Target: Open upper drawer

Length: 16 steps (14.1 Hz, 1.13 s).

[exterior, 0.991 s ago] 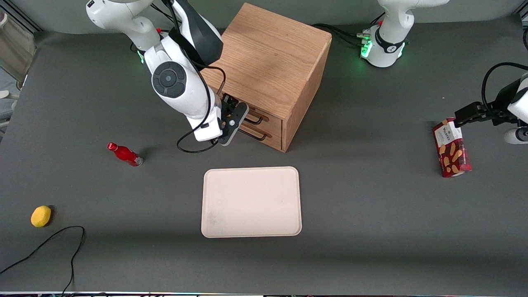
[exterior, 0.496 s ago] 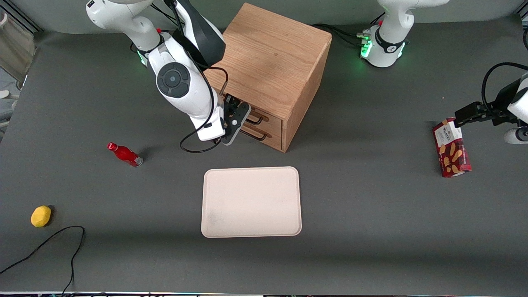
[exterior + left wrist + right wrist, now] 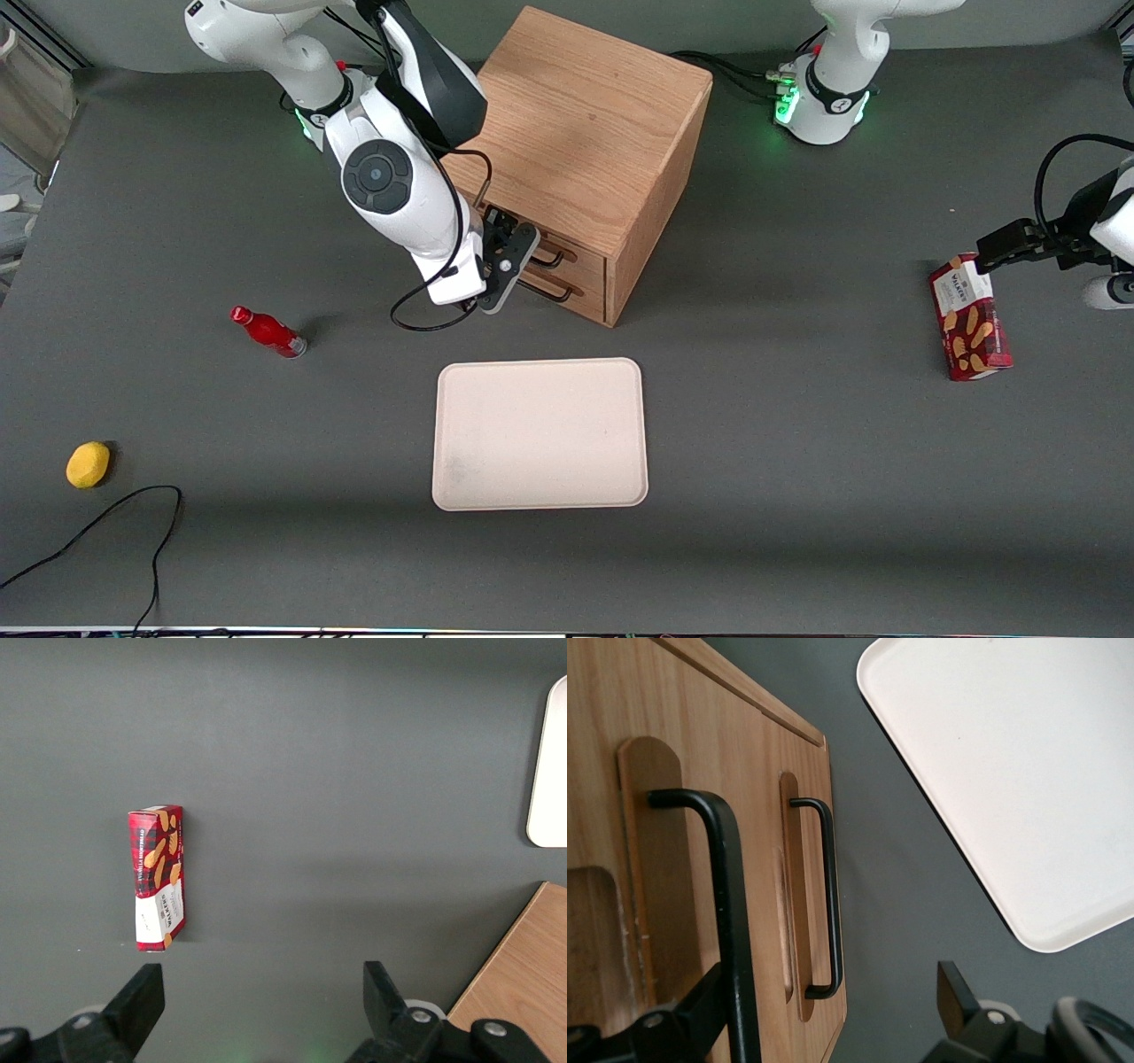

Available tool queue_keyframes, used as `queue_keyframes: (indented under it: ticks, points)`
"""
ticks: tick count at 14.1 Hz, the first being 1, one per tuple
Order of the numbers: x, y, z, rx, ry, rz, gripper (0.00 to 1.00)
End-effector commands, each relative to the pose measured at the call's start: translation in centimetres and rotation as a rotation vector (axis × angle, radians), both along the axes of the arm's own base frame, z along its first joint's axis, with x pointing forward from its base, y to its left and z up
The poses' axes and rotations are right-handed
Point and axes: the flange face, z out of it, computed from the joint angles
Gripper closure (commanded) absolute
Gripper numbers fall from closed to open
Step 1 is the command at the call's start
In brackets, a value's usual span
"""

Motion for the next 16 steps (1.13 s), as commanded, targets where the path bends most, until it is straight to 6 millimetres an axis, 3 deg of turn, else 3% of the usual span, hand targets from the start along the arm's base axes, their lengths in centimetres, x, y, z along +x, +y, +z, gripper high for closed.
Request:
queue_keyframes:
  ticks: [1,11,16]
  points:
    - [0.0,-0.3,-0.6,0.023,-0.022,0.007,0.0]
    - [-0.1,-0.7,-3.1,0.013,-0.055,0.021,0.0]
    - [0.1,-0.9,-2.9,0.016,-0.057,0.016,0.0]
